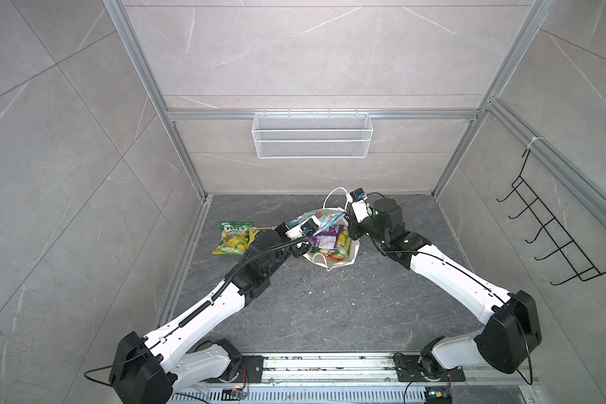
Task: Take the snacks out of the paper bag
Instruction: 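Lift the teal candy packet out of the bag with the left gripper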
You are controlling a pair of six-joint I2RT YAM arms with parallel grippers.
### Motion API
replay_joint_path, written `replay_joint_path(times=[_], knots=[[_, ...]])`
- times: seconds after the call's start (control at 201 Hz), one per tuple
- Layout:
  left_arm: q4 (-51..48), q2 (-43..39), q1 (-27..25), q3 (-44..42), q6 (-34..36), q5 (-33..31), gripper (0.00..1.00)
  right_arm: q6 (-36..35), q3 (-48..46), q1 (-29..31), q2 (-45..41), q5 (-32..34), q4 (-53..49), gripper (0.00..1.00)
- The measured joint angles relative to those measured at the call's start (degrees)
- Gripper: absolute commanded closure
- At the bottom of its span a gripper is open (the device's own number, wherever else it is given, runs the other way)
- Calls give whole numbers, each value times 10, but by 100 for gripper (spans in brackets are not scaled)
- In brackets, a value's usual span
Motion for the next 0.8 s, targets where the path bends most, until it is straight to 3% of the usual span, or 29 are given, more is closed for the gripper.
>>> replay_joint_path(times=[0.289, 0.538, 0.796], knots=[[-2, -8, 54, 0, -77, -139, 100, 0, -5, -19, -12, -1, -13, 100], [-36, -8, 162, 0, -185, -139, 100, 0, -11, -27, -24, 1, -20, 100], [-55, -7, 163, 3, -192, -113, 100, -1, -11, -33, -35, 1, -24, 100]])
